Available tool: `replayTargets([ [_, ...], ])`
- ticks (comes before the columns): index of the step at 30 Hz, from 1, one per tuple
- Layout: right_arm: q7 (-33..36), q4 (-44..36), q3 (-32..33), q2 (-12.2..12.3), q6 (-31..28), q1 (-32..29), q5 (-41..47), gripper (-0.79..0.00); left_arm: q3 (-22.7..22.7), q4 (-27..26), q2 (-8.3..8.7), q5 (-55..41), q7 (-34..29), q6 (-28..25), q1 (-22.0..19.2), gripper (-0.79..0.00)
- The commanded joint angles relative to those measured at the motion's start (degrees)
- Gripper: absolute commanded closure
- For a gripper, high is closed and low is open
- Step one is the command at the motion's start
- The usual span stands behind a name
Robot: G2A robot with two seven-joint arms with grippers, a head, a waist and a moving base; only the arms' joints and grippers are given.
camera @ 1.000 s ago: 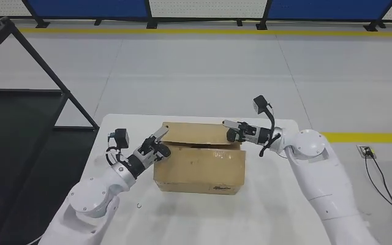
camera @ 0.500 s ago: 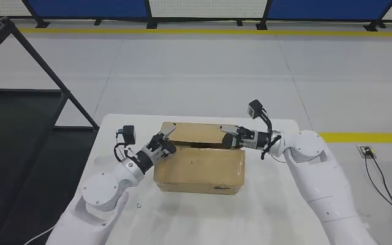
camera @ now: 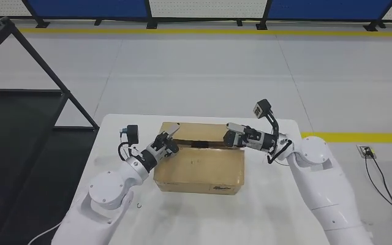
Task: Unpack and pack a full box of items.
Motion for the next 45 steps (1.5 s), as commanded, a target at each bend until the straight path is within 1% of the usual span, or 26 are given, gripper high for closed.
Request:
replayTargets([
  [1,1.3,0.1,-0.3,0.1,1.1,-0.1,0.5,-0.785,0.1,0.3,-0.16,0.0,0.4,0.1,-0.2,-0.785],
  [10,-1.1,2.0,-1.5,0.2,2.2,0.1,-0.7,-0.785,0.3,0.6,-0.73,-0.1,0.6,0.4,-0.7,-0.785],
  [13,-1.7,2.7,-1.8,0.3,1.8,0.0,-1.3,-0.785,-0.4,0.1,-0.87,-0.6,1.2,-0.5,-0.5,-0.785],
  [18,-2.3,4.4,-2.0,0.3,0.5,-0.3,-0.6,-0.785,-5.1,-1.9,-0.97,-5.6,3.8,-2.7,0.8,-0.785],
  [22,-2.6,6.1,-2.4,0.3,-0.3,-0.2,-0.1,-0.785,-11.0,-2.5,-0.72,-9.2,5.6,-4.2,2.6,-0.785],
  [27,-2.5,8.2,-3.0,0.1,-1.6,0.3,0.6,-0.785,-17.9,-2.7,-0.29,-11.4,6.6,-6.2,6.0,-0.785],
  [30,-0.9,8.6,-3.6,0.2,-2.6,0.5,0.0,-0.785,-21.7,-2.8,-0.10,-12.7,7.2,-7.3,8.4,-0.785],
  [33,0.3,7.8,-4.3,0.2,-4.8,0.5,-1.0,-0.785,-24.7,-2.9,0.02,-15.0,6.5,-7.1,10.7,-0.785],
  [35,0.0,7.7,-4.5,0.2,-4.8,0.7,-1.6,-0.785,-26.2,-3.2,0.15,-16.6,5.0,-5.3,12.1,-0.785],
  [45,0.0,7.7,-4.5,0.2,-4.8,0.7,-1.6,-0.785,-26.2,-3.2,0.15,-16.6,5.0,-5.3,12.1,-0.785],
])
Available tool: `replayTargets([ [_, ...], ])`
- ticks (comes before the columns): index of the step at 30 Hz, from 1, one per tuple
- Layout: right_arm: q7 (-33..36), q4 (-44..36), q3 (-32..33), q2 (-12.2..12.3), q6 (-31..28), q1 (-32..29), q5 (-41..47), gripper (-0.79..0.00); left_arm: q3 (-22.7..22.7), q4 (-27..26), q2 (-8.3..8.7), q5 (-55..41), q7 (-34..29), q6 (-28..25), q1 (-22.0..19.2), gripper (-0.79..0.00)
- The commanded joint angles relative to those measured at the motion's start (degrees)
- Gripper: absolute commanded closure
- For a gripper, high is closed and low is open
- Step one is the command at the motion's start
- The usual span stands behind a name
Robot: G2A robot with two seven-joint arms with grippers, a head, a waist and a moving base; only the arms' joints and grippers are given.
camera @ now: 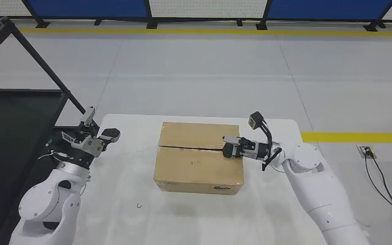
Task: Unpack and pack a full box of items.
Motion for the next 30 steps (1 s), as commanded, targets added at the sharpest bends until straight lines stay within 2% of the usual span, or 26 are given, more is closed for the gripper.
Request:
replayTargets([
  [1,0.0,0.0,0.0,0.0,0.0,0.0,0.0,-0.785,0.0,0.0,0.00,0.0,0.0,0.0,0.0,-0.785],
  [12,-2.7,-2.8,0.7,0.3,0.2,-2.0,0.4,-0.785,2.6,2.5,0.01,6.2,-0.9,0.8,3.1,-0.785],
  [18,-3.0,-3.3,0.9,0.4,0.2,-2.4,0.9,-0.785,3.1,5.5,0.40,9.8,-8.2,-1.0,5.9,-0.785],
  [22,-2.8,-3.0,0.7,0.5,0.2,-2.2,1.3,-0.785,3.4,6.9,0.35,8.7,-10.1,-0.8,6.9,-0.785],
  [26,-2.5,-2.6,0.5,0.4,0.0,-1.9,1.8,-0.785,4.8,8.3,0.16,7.6,-10.7,0.9,6.6,-0.785],
  [30,-2.3,-2.3,0.2,0.4,-0.1,-1.7,2.0,-0.785,7.1,12.0,-0.18,6.3,-11.0,3.1,4.3,-0.785],
])
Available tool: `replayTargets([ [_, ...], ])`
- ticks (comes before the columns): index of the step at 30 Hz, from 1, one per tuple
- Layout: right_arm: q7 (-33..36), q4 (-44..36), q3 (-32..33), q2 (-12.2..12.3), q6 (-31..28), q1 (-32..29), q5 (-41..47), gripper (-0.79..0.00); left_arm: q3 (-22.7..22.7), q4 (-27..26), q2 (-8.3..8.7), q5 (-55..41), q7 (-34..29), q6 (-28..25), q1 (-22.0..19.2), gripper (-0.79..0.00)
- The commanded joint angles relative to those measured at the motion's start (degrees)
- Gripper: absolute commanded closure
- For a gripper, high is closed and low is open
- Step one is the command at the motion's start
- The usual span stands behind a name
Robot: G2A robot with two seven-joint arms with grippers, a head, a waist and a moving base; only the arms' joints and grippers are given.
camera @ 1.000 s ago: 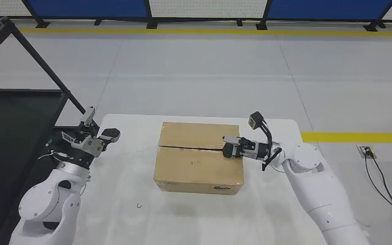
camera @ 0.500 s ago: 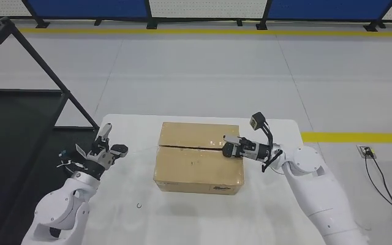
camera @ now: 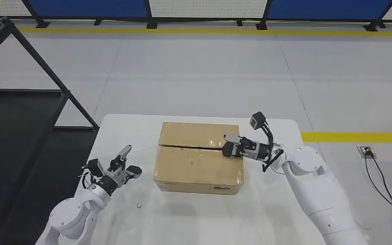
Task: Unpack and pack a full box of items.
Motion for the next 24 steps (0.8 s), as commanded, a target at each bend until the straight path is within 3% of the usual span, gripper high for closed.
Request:
replayTargets([
  [1,0.0,0.1,-0.2,0.0,-0.1,0.1,0.0,-0.785,1.6,2.8,-0.21,0.3,0.2,0.8,-1.9,-0.785],
  [17,-0.1,-0.1,-1.1,0.1,0.9,0.8,0.1,-0.785,9.8,16.6,-3.61,-10.1,10.1,-4.8,-12.8,-0.785],
  [24,-0.5,-0.3,-1.3,0.1,1.0,0.9,0.1,-0.785,10.2,18.4,-4.80,-14.6,14.1,-8.9,-14.9,-0.785],
])
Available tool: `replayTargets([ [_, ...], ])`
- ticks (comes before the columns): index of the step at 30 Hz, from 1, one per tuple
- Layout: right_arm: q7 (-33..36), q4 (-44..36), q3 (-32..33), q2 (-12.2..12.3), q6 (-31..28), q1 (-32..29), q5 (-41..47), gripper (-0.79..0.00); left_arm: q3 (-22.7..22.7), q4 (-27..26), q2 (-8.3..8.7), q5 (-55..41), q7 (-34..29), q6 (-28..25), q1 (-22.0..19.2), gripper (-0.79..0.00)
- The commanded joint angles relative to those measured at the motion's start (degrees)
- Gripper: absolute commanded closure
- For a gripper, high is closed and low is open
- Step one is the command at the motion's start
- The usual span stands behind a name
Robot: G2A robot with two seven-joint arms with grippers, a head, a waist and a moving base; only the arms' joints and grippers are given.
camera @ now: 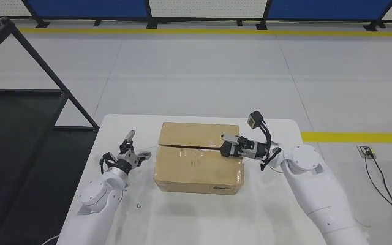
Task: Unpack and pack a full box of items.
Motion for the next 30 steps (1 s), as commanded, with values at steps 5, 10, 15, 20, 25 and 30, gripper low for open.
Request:
replayTargets([
  [5,-0.9,0.1,0.3,0.1,0.9,0.0,0.1,-0.785,-2.0,-0.6,-0.28,-2.0,2.6,-2.3,0.2,-0.785],
  [10,-1.7,1.0,0.1,0.0,2.0,0.4,1.3,-0.785,-3.8,-1.3,-0.37,-2.8,4.1,-3.3,0.2,-0.785],
  [15,-2.1,2.2,-0.3,-0.1,3.5,1.0,1.6,-0.785,-5.3,-2.5,-0.54,-3.7,5.5,-4.9,0.6,-0.785],
  [20,-1.5,3.0,-0.5,-0.1,5.4,1.6,1.9,-0.785,-6.5,-3.7,-0.70,-4.2,6.5,-6.2,1.1,-0.785],
  [25,-0.4,3.4,-1.1,-0.1,6.1,2.0,1.3,-0.785,-7.2,-4.5,-0.84,-4.2,6.9,-6.3,0.8,-0.785],
  [30,-0.2,3.7,-1.4,-0.1,6.5,2.2,1.2,-0.785,-7.8,-5.5,-1.06,-4.4,8.1,-7.0,0.8,-0.785],
])
